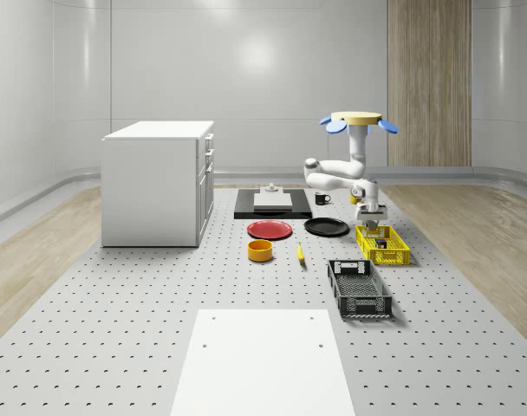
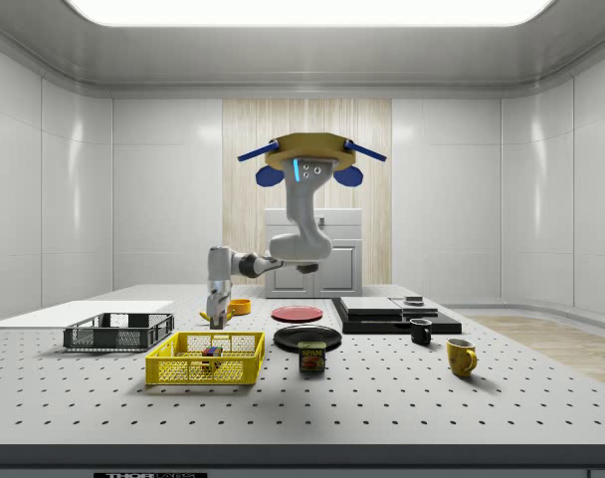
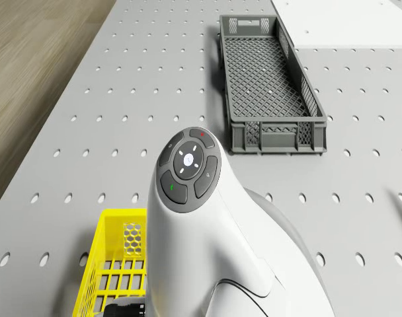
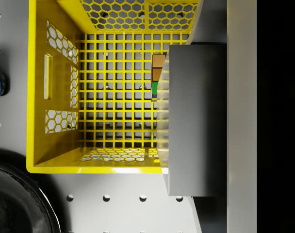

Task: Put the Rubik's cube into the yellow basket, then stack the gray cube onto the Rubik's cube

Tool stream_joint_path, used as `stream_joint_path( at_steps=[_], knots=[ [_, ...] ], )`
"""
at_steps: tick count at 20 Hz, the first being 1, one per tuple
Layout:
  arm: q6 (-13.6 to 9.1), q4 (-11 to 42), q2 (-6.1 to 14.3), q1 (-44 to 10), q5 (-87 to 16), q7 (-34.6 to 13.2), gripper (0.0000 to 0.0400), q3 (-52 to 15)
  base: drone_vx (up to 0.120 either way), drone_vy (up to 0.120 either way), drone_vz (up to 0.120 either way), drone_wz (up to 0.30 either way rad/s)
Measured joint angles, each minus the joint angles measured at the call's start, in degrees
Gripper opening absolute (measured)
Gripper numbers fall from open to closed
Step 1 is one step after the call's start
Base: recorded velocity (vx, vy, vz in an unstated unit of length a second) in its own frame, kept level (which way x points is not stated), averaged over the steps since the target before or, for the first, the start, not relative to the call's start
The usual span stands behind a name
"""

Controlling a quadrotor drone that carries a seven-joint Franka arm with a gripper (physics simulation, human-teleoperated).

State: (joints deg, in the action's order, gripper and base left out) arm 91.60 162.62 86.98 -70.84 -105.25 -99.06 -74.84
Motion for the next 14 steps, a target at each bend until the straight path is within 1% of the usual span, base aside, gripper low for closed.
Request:
stream_joint_path(
  at_steps=[1,6,8,9,14],
  knots=[
    [0.03,0.0,0.03,-0.01,0.01,-0.01,0.0251,0.0,0.0,0.12,-0.12,0.0],
    [0.16,-0.01,0.17,-0.05,0.07,-0.04,0.0251,-0.02,0.0,0.12,0.0,0.0],
    [0.2,-0.01,0.22,-0.06,0.09,-0.05,0.0251,-0.03,0.0,0.02,0.0,0.0],
    [0.23,-0.01,0.24,-0.07,0.1,-0.05,0.0251,-0.03,0.0,0.12,0.0,0.0],
    [0.34,-0.02,0.37,-0.1,0.15,-0.08,0.0251,-0.05,0.0,0.0,0.0,0.0]
  ],
)
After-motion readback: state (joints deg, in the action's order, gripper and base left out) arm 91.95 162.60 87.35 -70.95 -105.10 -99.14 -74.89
